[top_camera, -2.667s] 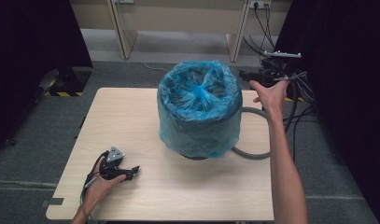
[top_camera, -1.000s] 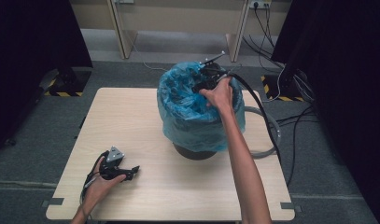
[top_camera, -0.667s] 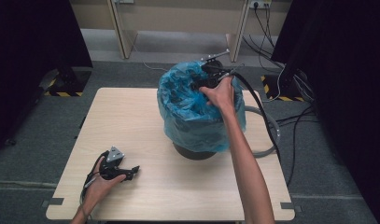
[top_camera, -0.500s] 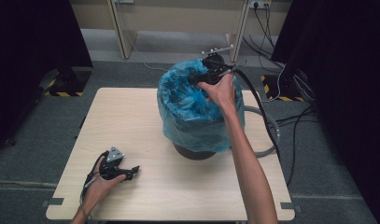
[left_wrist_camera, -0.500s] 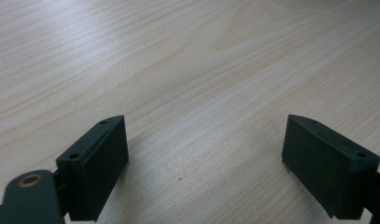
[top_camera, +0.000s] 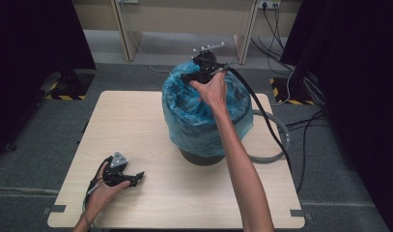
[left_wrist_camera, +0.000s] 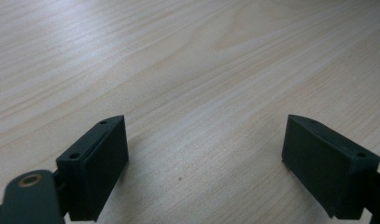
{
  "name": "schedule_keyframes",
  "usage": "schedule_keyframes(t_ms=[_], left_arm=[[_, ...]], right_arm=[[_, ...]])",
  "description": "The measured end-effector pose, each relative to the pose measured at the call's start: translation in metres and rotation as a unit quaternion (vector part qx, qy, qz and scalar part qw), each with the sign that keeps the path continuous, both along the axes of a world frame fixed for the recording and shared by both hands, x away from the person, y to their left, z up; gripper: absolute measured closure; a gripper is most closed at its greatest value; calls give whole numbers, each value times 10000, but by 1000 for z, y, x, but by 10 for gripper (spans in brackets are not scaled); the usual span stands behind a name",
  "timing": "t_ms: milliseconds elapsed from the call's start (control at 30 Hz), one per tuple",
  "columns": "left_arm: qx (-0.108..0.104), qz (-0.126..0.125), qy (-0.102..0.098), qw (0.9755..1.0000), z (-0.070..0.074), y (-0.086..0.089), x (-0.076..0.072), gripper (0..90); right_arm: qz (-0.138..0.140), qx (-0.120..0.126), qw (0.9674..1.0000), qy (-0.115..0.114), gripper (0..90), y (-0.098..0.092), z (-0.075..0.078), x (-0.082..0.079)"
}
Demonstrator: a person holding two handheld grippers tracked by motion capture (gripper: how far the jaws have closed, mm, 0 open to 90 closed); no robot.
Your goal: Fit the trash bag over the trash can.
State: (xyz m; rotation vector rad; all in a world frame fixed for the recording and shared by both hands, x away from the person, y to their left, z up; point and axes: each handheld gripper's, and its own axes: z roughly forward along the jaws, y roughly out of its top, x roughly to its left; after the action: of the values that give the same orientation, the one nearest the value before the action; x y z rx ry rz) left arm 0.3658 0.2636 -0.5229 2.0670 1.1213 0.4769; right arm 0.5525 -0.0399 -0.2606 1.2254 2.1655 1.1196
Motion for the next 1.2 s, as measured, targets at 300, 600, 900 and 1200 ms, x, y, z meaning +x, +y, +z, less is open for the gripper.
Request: schedule_keyframes(t_ms=[300, 600, 900, 1200], left_arm=[[0, 0, 1, 10000, 0, 0, 0, 137], [0, 1, 1, 10000, 0, 0, 0, 136], [0, 5, 1, 10000, 0, 0, 0, 136], [-5, 7, 1, 10000, 0, 0, 0, 137]], right_arm=[[-168, -555, 9976, 367, 222, 0, -26, 10], [11, -744, 9936, 846, 223, -7, -34, 6], [242, 86, 9994, 217, 222, -19, -2, -19], [54, 586, 9982, -90, 216, -27, 20, -23]])
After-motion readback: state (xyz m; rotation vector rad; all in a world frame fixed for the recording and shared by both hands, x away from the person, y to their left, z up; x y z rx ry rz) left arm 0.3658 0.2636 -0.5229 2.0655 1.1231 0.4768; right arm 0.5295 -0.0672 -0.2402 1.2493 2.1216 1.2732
